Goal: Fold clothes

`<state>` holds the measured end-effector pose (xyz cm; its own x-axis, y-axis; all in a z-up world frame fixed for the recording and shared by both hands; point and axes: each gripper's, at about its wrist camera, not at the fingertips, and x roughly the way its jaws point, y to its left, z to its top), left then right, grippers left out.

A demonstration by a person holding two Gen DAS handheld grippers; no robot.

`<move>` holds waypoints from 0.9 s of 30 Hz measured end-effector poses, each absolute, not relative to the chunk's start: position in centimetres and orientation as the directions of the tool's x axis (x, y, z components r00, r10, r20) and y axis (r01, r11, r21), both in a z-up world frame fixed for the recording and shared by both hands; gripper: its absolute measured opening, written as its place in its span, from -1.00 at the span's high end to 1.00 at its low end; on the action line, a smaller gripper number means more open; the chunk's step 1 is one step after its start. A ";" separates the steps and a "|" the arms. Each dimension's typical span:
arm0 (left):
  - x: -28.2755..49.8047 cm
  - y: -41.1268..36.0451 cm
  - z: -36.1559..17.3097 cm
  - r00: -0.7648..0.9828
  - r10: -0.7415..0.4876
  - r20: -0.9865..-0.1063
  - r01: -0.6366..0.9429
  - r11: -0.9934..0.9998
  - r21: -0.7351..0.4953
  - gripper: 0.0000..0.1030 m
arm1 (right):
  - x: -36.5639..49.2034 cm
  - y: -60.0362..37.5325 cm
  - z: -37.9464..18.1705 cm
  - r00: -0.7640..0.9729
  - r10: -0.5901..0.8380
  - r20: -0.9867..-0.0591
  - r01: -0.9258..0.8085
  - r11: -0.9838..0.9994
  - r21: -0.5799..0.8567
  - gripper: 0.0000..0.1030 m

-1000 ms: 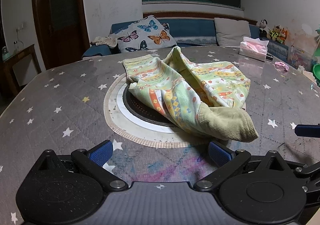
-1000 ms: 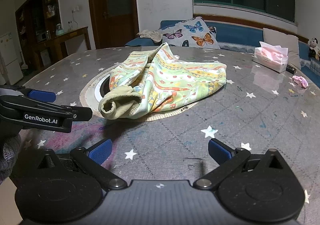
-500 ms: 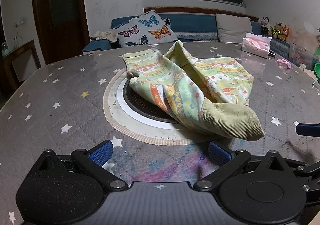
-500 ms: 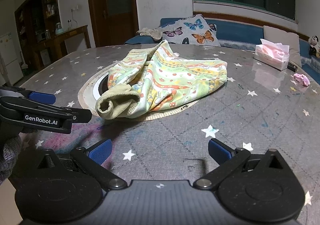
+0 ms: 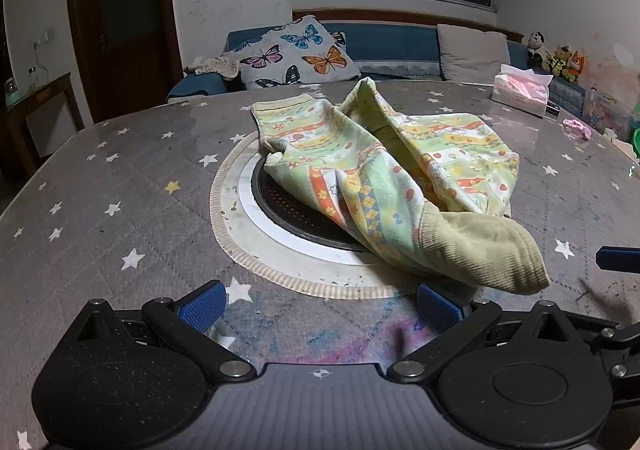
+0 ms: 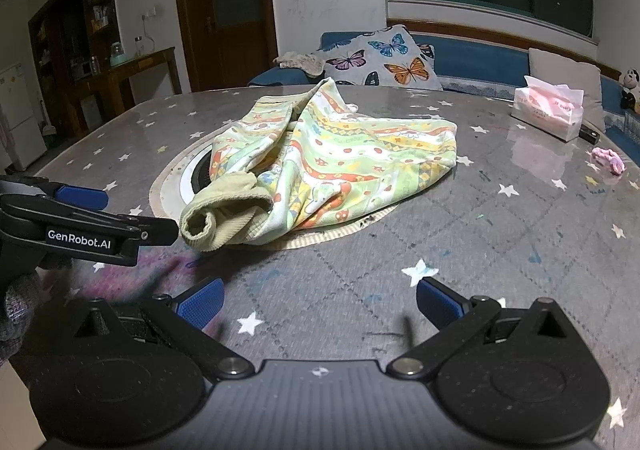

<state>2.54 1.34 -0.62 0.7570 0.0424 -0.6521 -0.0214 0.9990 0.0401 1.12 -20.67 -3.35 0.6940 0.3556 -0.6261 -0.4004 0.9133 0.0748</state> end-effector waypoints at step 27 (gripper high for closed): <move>6.7 3.5 2.0 0.785 0.075 -0.615 -0.044 0.997 0.065 -1.00 | 7.6 -21.2 -0.4 0.695 0.351 -0.628 -0.419 0.907 0.043 -1.00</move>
